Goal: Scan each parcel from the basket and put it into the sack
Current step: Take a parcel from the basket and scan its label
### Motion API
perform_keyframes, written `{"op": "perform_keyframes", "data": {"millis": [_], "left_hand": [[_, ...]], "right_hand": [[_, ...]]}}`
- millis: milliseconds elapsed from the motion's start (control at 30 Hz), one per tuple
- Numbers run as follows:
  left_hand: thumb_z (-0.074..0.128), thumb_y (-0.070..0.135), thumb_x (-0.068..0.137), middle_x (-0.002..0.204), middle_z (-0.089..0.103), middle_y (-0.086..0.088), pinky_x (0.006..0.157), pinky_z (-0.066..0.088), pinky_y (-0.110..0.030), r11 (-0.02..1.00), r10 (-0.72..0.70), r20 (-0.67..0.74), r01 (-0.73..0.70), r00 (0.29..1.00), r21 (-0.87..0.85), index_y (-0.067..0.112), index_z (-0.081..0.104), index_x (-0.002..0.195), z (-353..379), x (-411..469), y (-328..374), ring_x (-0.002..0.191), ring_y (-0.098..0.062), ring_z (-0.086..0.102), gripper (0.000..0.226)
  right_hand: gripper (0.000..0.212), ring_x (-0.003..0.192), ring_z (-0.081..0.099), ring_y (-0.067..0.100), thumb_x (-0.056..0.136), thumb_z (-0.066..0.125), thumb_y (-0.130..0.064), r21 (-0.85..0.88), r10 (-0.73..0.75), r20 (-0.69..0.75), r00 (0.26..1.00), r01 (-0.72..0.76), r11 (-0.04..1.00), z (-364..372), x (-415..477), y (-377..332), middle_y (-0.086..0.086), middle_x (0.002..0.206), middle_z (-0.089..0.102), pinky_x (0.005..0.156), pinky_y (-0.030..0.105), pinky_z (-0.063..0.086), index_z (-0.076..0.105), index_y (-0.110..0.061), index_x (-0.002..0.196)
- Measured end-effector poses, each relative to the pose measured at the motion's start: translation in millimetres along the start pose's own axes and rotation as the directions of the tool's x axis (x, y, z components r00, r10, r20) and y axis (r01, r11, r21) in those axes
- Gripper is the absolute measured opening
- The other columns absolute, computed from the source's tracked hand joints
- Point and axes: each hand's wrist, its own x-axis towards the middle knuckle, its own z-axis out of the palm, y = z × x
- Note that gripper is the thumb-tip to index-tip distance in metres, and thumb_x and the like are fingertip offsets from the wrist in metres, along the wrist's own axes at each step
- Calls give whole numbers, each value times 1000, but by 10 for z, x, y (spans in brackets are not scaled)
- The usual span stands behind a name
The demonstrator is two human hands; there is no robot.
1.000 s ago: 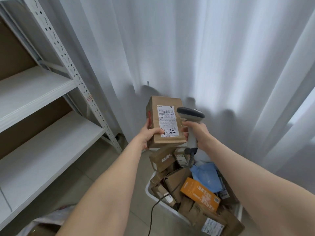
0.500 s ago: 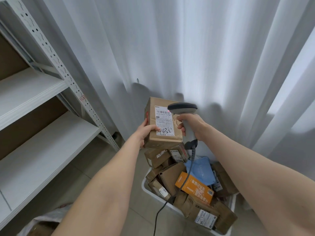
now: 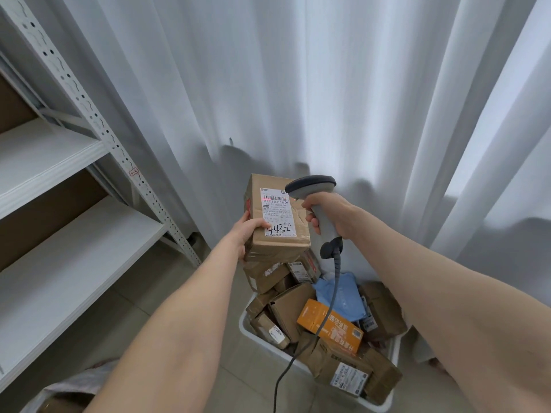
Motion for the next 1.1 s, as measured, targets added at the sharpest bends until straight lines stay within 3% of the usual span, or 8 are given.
{"op": "perform_keyframes", "data": {"millis": [567,833,967,1100], "left_hand": [[63,8,84,105,64,-7,60,48,-31,998,17,-29,-19,999,-65,33,46,135,-475,-41,-76,80,-23,62,60],[66,8,81,111,66,-9,72,55,-36,995,23,-7,-24,1000,-95,32,45,138,-642,49,-116,90,-26,64,64],[69,21,83,111,58,-5,60,44,-32,998,1,-41,-3,999,-69,32,40,142,-865,-28,-156,85,-19,55,67],[69,27,86,101,59,-4,56,42,-31,995,-32,-114,20,993,-97,25,43,141,-1285,-73,-264,79,-18,56,62]], "right_hand": [[8,43,45,12,90,59,-13,18,19,-4,1000,-19,1000,512,8,-52,9,65,57,44,21,43,54,-7,87],[12,45,47,13,90,61,-15,32,30,-26,999,-29,999,643,46,-45,10,66,60,45,22,44,54,-6,93],[13,44,51,13,90,62,-15,73,33,-45,998,-30,997,836,115,-8,11,68,63,45,23,47,56,-5,96],[11,47,52,13,90,63,-14,146,52,-62,997,-42,988,1238,229,116,11,68,63,48,23,49,55,-6,94]]}}
